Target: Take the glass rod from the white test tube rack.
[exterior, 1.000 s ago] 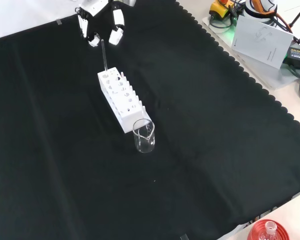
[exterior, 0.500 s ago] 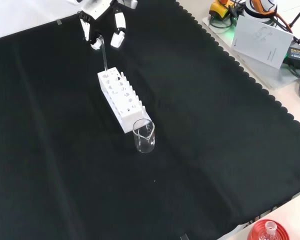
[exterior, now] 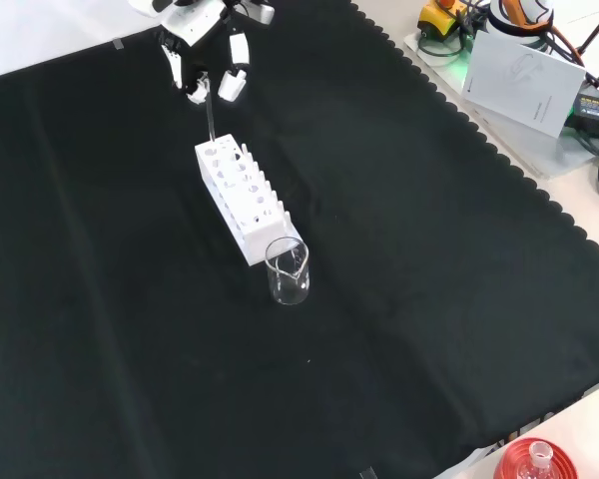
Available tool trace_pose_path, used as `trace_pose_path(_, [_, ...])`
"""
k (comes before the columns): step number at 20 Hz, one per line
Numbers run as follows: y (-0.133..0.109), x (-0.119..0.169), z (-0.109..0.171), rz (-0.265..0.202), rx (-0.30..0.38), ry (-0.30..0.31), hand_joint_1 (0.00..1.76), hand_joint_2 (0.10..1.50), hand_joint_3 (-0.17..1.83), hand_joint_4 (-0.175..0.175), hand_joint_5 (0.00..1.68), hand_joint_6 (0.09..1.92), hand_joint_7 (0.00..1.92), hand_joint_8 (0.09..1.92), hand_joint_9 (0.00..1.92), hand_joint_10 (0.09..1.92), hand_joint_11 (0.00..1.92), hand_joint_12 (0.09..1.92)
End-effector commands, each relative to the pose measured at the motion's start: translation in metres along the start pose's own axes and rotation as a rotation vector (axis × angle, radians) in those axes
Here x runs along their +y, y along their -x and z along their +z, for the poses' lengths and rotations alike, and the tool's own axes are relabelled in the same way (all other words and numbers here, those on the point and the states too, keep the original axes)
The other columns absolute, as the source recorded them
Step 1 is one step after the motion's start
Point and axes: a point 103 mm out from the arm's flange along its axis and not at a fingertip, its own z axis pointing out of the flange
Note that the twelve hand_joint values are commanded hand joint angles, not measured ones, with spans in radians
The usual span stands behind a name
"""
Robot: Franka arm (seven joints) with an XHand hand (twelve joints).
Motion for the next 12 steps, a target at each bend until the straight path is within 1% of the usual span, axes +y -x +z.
trace_pose_path(1, [-0.0014, 0.0019, -0.0015, 0.003, -0.011, 0.012, 1.14, 0.8, 0.42, -0.092, 1.14, 0.75, 1.29, 0.59, 1.5, 0.28, 1.46, 0.83])
trace_pose_path(4, [-0.0012, 0.0032, -0.003, 0.003, -0.018, 0.026, 1.18, 0.85, 0.31, -0.149, 1.21, 0.66, 1.36, 0.48, 1.57, 0.17, 1.53, 0.75])
trace_pose_path(6, [0.0009, 0.004, -0.0036, 0.005, -0.008, 0.028, 1.19, 0.86, 0.3, -0.169, 1.21, 0.65, 1.39, 0.45, 1.61, 0.13, 1.56, 0.71])
trace_pose_path(10, [0.0055, 0.0043, -0.0035, 0.011, 0.0, 0.037, 1.19, 0.86, 0.3, -0.175, 1.2, 0.66, 1.41, 0.43, 1.62, 0.1, 1.59, 0.67])
trace_pose_path(12, [0.0072, 0.0033, -0.0041, 0.015, 0.002, 0.058, 1.27, 0.8, 0.39, -0.148, 1.17, 0.68, 1.44, 0.38, 1.64, 0.09, 1.58, 0.65])
